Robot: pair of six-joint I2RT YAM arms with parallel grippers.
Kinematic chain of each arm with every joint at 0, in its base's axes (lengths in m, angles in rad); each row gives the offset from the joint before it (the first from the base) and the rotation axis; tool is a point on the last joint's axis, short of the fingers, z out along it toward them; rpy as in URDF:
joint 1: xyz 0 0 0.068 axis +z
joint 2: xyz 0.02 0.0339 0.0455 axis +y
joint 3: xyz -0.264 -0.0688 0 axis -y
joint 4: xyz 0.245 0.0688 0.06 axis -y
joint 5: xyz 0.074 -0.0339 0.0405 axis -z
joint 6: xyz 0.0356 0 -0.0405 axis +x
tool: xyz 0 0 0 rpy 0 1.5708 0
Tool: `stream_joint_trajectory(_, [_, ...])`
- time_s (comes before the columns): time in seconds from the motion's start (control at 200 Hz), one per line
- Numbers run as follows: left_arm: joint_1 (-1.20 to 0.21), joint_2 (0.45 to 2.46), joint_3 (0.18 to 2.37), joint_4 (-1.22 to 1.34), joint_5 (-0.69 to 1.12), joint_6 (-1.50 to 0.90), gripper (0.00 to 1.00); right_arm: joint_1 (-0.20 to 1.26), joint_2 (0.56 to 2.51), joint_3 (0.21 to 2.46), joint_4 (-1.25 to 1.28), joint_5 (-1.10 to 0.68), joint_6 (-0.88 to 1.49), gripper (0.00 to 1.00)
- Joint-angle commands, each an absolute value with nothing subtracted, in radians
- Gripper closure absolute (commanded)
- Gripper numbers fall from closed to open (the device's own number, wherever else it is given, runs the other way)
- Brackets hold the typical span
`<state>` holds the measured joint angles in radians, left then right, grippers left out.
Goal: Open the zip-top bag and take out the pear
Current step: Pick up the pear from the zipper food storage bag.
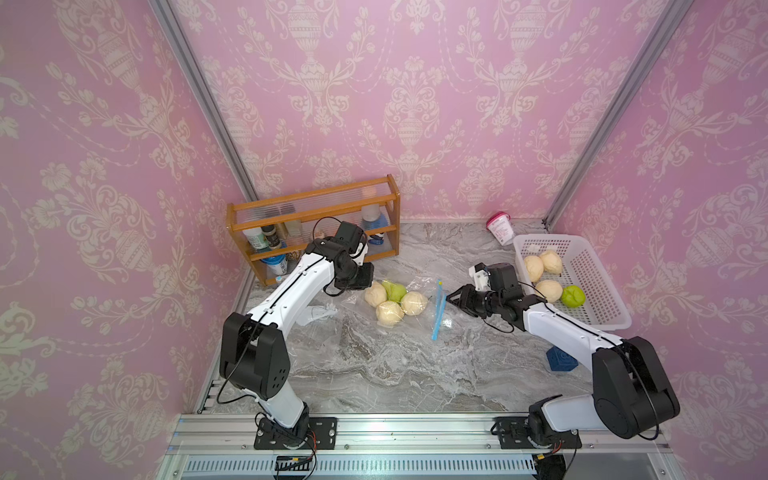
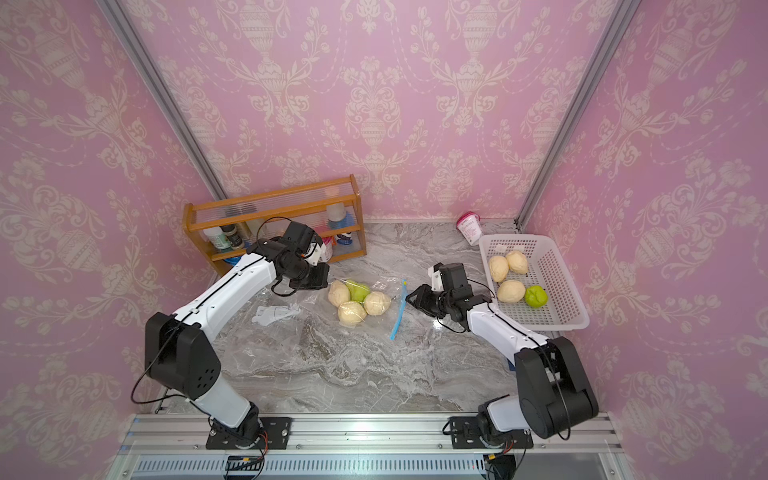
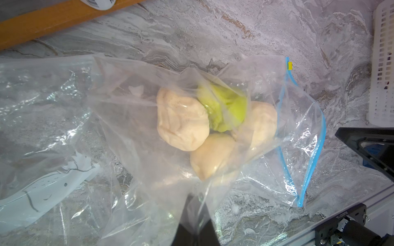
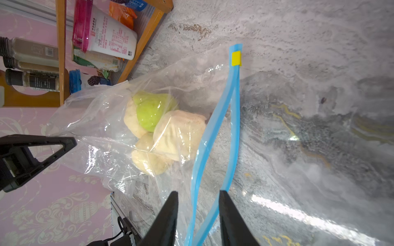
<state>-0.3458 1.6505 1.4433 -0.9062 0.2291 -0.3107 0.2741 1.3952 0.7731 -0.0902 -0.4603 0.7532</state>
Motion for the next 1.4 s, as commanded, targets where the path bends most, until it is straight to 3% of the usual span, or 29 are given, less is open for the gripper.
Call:
stream_joint_trajectory(0.0, [-0.332,1.667,1.41,-0.907,0.203,-0.295,1.0,0.259,1.392,0.765,-0.148,-0.422,0.813,0.73])
stream_joint_trajectory(0.2, [-0.325,1.674,1.393,-0.904,0.198,-0.289,1.0,0.259,1.512,0.807,-0.135,-0.445,0.882,0.78])
stream_joint_trajectory(0.57, [-0.319,1.663,1.378,-0.906,0.204,-0.288,1.0,0.309,1.665,0.821,0.058,-0.511,0.996,0.72])
stream_joint_trajectory(0.68, [-0.317,1.667,1.369,-0.901,0.205,-0.29,1.0,0.317,1.691,0.783,0.259,-0.529,1.084,0.69])
stream_joint_trajectory(1.001, [-0.307,1.705,1.341,-0.876,0.208,-0.281,1.0,0.327,1.779,0.775,0.461,-0.472,1.174,0.57])
stream_joint_trajectory(1.391, [-0.305,1.734,1.353,-0.877,0.228,-0.262,1.0,0.372,1.865,0.814,0.521,-0.347,1.233,0.57])
